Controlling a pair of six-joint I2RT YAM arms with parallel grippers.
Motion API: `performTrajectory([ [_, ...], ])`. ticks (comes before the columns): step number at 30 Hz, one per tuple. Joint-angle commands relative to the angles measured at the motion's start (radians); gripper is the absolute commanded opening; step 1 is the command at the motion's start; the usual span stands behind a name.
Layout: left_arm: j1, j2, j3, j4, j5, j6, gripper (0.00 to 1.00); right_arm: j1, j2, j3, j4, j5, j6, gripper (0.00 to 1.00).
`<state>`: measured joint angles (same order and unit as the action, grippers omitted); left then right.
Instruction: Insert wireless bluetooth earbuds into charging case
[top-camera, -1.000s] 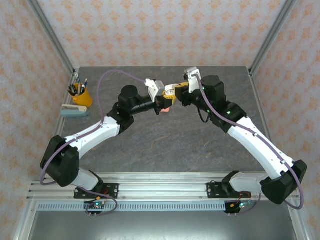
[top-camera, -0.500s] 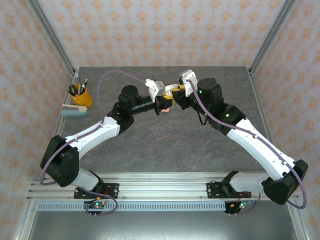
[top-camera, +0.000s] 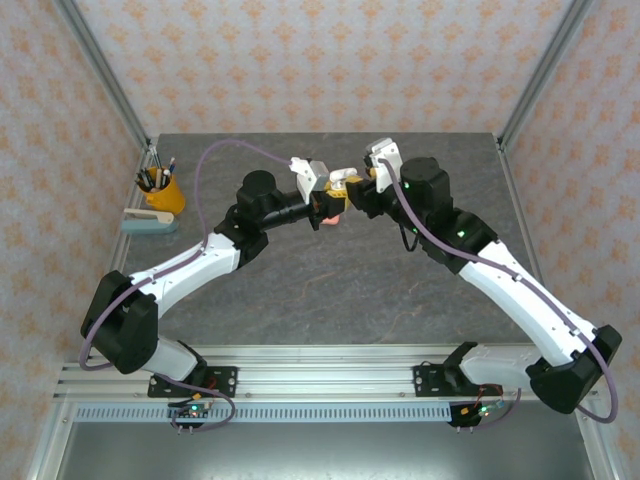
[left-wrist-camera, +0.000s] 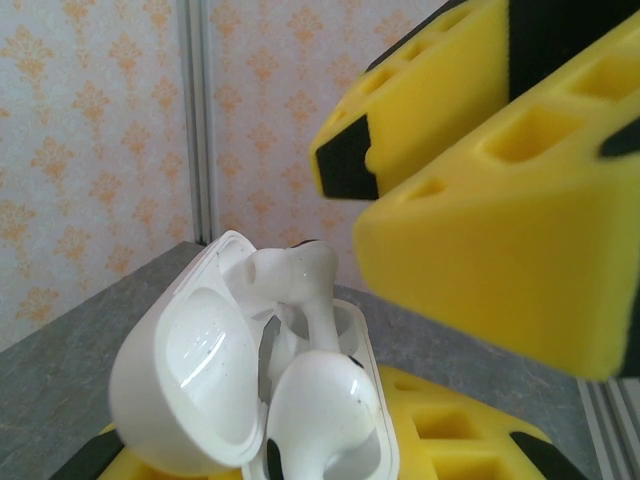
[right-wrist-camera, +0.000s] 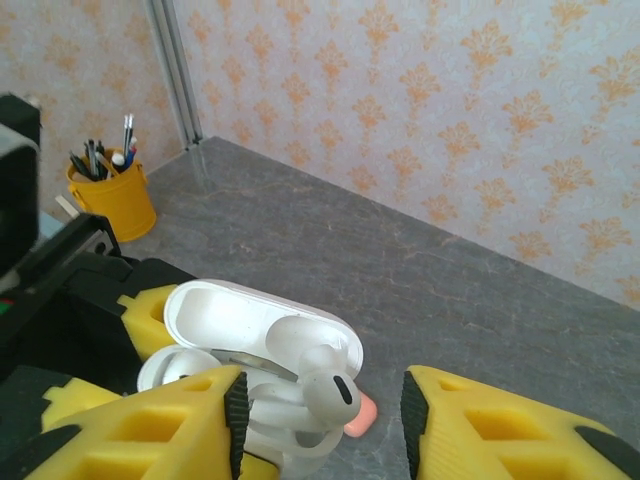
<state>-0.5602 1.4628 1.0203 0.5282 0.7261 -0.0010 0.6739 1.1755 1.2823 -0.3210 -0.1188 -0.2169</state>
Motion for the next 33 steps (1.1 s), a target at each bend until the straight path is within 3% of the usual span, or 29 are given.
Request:
performTrajectory([
  [1,0.009,-0.004,0.003,0.058,0.015,-0.012,0.00,0.008,-0.026,0.029,0.020,0.008,0.037,0.49],
  [7,0.009,-0.008,-0.005,0.066,0.013,-0.011,0.00,0.007,-0.019,0.058,0.031,-0.014,0.093,0.53],
  [13,0.009,-0.017,-0.021,0.074,0.015,-0.001,0.00,-0.014,-0.012,0.101,0.043,0.047,0.207,0.54],
  [19,0.008,-0.028,-0.041,0.083,0.006,0.009,0.00,-0.069,0.037,0.193,-0.073,0.076,0.374,0.54],
  [26,0.012,-0.030,-0.042,0.092,-0.004,0.013,0.00,-0.117,0.060,0.183,-0.153,0.035,0.549,0.57],
  [33,0.015,-0.028,-0.031,0.092,-0.001,0.012,0.00,-0.147,0.050,0.104,-0.095,-0.107,0.659,0.62],
])
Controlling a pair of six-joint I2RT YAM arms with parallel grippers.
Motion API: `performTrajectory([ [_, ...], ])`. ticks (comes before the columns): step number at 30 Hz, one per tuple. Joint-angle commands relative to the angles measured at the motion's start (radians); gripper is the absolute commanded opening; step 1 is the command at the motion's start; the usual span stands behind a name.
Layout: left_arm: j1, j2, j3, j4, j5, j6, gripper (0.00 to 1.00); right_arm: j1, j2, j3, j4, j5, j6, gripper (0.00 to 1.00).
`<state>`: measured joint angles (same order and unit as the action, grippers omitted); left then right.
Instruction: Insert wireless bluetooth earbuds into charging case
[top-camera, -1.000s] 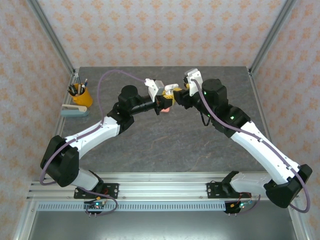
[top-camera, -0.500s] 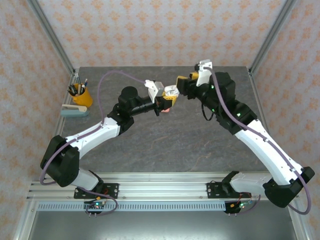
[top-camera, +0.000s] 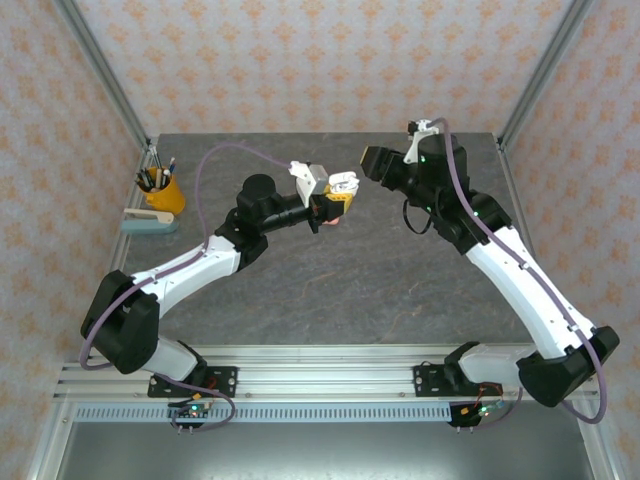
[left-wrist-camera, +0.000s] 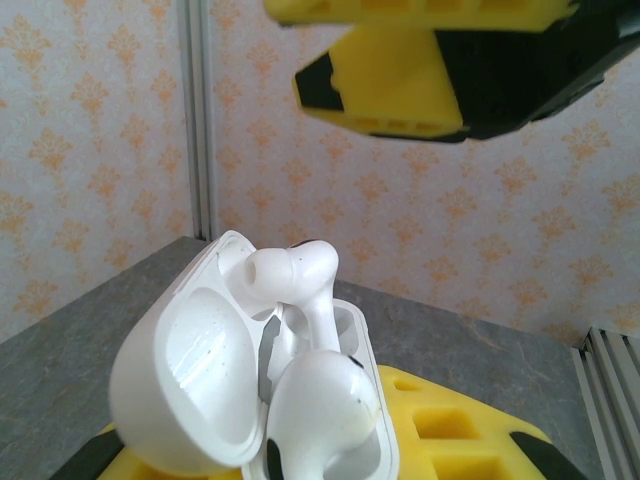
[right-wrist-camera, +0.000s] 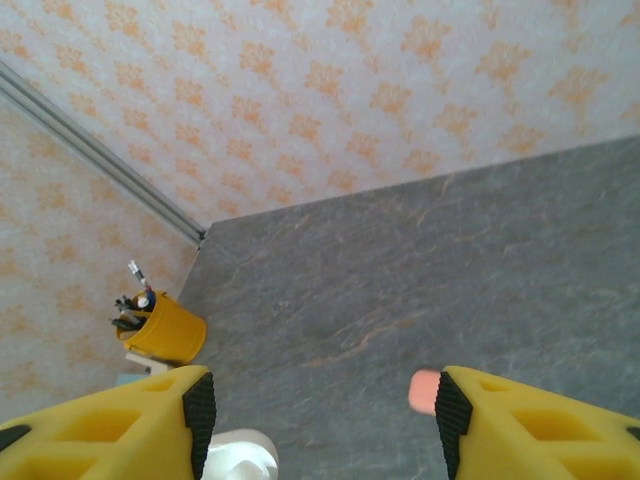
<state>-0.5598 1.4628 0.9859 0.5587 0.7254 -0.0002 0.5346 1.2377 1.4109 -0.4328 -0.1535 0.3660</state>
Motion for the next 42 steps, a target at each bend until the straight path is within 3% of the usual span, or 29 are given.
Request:
performTrajectory([
  [1,0.014,-0.028,0.004,0.060,0.000,0.010,0.00,-0.011,-0.013,-0.035,0.027,-0.093,0.085,0.62],
  [14,0.015,-0.018,0.023,0.060,0.011,0.000,0.00,-0.025,-0.033,-0.135,0.141,-0.285,0.128,0.53],
  [42,0.015,-0.015,0.038,0.058,0.009,-0.006,0.00,-0.027,0.004,-0.135,0.170,-0.354,0.116,0.41],
])
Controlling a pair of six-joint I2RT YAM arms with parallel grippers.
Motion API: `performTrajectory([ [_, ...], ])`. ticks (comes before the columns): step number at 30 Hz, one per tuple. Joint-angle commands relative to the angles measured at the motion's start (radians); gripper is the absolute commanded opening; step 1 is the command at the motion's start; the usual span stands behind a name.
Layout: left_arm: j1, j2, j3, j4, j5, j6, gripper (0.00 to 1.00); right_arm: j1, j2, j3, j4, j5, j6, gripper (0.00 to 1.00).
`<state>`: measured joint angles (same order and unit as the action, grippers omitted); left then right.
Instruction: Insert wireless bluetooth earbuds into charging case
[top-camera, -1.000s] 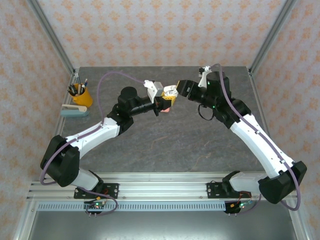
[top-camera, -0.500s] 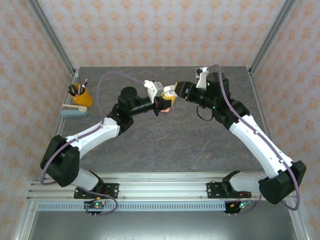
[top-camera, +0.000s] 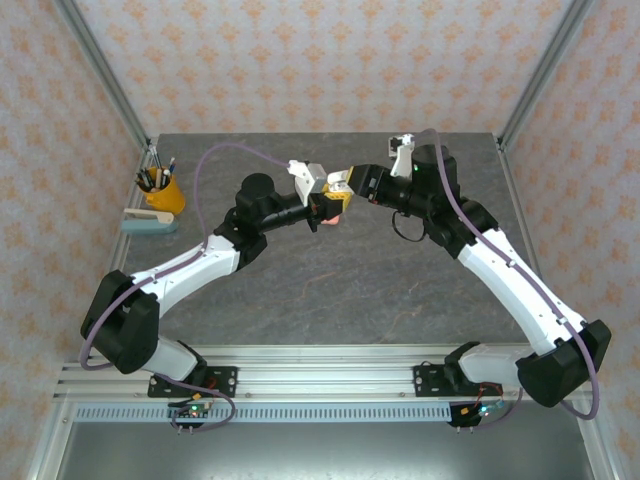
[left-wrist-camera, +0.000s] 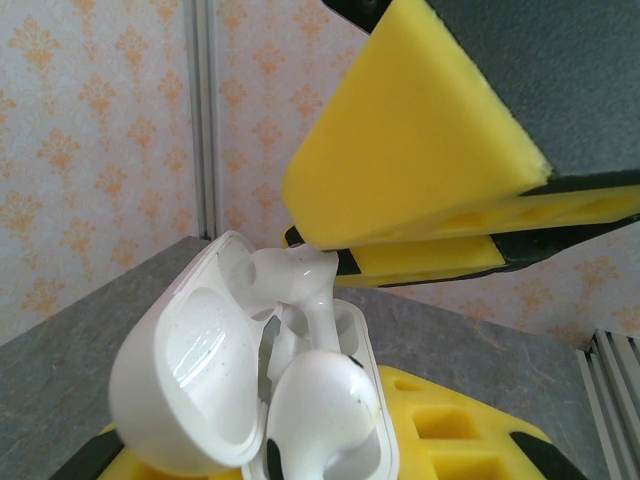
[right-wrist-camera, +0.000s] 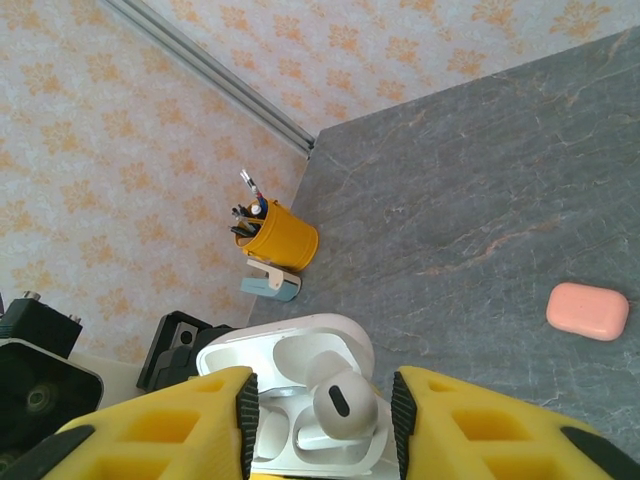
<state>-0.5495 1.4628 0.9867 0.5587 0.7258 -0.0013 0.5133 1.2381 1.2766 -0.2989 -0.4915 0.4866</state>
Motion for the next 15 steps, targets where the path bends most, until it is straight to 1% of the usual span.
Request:
performTrajectory([
  [1,0.005,-0.015,0.037,0.059,0.009,-0.004,0.00,-0.005,0.004,-0.002,0.037,-0.015,-0.005,0.41],
  [6,0.004,-0.016,0.040,0.057,0.008,-0.005,0.00,-0.005,0.009,-0.004,0.036,-0.020,-0.008,0.40],
  [15,0.004,-0.015,0.046,0.058,0.007,-0.007,0.00,-0.005,0.014,-0.006,0.034,-0.021,-0.013,0.35],
])
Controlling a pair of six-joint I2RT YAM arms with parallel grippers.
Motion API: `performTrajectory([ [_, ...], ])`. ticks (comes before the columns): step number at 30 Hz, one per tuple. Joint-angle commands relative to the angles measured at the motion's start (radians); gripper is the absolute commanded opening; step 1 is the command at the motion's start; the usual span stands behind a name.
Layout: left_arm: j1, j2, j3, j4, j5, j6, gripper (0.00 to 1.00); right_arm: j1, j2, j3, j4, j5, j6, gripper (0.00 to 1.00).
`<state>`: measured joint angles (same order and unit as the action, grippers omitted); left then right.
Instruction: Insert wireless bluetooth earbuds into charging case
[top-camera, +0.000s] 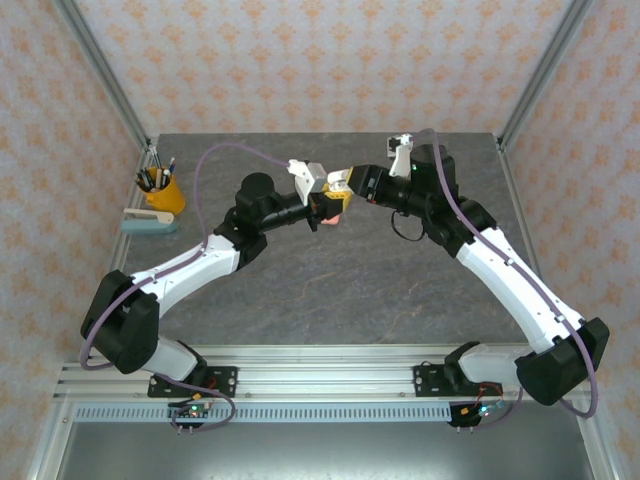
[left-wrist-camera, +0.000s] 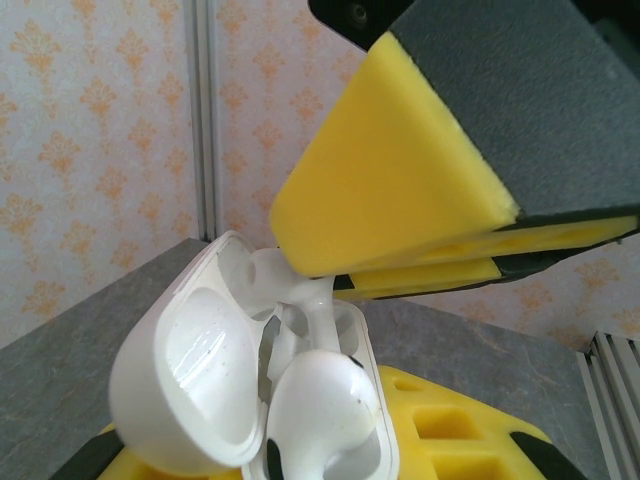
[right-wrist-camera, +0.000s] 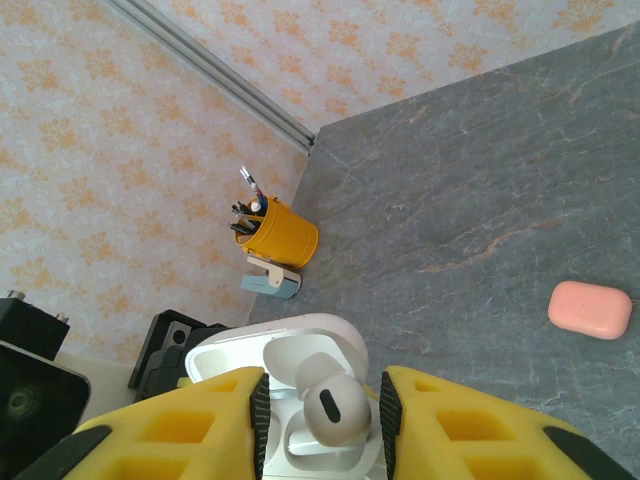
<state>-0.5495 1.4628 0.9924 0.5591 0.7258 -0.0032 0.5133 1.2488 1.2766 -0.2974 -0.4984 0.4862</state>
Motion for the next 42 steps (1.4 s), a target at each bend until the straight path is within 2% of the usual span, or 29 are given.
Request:
performTrajectory([
  [1,0.004,-0.015,0.041,0.058,0.007,-0.006,0.00,-0.005,0.003,-0.008,0.032,-0.015,-0.012,0.35],
  [17,0.004,-0.003,0.037,0.071,0.009,-0.021,0.00,-0.006,-0.007,0.052,-0.038,0.020,-0.066,0.12],
  [26,0.004,0.007,0.038,0.060,0.021,-0.014,0.00,-0.004,-0.040,0.090,-0.097,0.069,-0.122,0.10],
  [33,0.007,-0.005,0.064,-0.051,0.073,0.059,0.00,-0.004,-0.060,0.128,-0.177,0.126,-0.279,0.10],
  [42,0.022,0.001,0.110,-0.165,0.146,0.113,0.00,-0.004,-0.107,0.129,-0.203,0.119,-0.437,0.07],
])
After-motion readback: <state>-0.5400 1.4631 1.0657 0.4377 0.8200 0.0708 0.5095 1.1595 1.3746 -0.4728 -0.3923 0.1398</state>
